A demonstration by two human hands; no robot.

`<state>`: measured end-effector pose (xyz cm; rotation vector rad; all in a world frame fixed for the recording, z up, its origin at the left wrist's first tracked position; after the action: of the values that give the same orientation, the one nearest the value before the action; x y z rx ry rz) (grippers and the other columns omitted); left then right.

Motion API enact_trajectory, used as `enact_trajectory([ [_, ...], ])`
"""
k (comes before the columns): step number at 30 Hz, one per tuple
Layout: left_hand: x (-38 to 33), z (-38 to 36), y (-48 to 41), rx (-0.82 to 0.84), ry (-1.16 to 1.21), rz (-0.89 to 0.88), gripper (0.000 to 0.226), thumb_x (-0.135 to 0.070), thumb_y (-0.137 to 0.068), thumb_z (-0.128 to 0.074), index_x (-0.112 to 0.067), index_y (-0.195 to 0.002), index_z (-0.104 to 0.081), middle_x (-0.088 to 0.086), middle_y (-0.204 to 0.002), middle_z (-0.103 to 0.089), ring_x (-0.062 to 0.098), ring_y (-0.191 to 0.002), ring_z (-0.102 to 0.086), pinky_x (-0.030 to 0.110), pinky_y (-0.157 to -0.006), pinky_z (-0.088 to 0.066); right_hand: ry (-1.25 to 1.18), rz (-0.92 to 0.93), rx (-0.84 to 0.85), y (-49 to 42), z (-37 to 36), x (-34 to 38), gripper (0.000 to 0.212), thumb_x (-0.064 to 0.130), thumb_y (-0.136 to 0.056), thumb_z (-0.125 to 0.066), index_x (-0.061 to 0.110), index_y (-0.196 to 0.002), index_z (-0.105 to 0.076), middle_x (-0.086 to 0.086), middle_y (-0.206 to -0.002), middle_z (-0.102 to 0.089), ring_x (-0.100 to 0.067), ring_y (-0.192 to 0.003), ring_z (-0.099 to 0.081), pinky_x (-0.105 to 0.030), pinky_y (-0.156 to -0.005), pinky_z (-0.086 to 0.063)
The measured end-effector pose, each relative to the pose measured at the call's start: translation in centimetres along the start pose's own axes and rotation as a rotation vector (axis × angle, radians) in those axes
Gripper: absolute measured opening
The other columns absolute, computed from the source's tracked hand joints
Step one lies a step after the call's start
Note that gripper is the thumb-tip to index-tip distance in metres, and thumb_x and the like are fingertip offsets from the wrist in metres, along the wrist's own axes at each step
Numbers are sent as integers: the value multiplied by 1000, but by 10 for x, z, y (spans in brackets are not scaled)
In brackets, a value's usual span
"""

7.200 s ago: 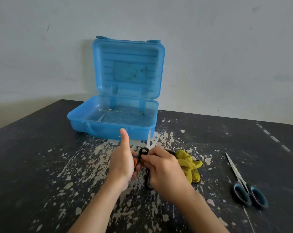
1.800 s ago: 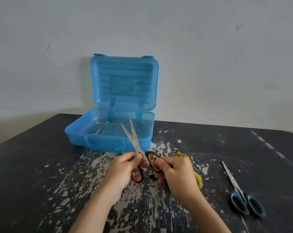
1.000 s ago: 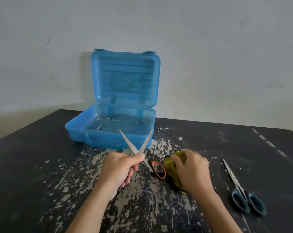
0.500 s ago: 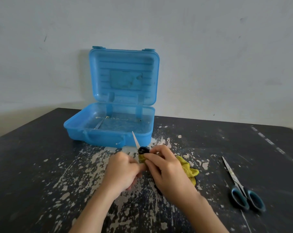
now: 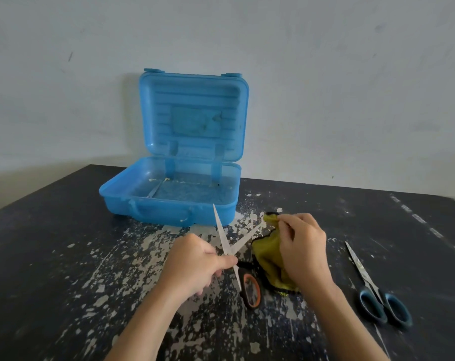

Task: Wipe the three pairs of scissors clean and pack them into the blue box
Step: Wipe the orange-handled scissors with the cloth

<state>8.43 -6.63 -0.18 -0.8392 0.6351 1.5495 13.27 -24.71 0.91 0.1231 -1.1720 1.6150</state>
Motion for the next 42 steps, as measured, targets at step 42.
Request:
enact_trajectory([
  [42, 5, 10, 3, 136, 372, 234, 37, -25, -73, -77, -11, -52, -51, 0, -39, -41, 13, -31, -29, 19, -32, -18, -415, 132, 414, 23, -7, 39, 22, 6, -80, -67, 22, -94, -73, 6, -89, -63, -7, -79, -59, -17, -69, -50],
])
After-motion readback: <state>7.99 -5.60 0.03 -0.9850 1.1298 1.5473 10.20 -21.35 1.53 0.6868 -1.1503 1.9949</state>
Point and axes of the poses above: each hand's wrist, its own y-axis away from the middle knuckle, its own z-axis out of the back of the hand, x = y × z, the point moved 4 cm from there along -y, towards the middle knuckle
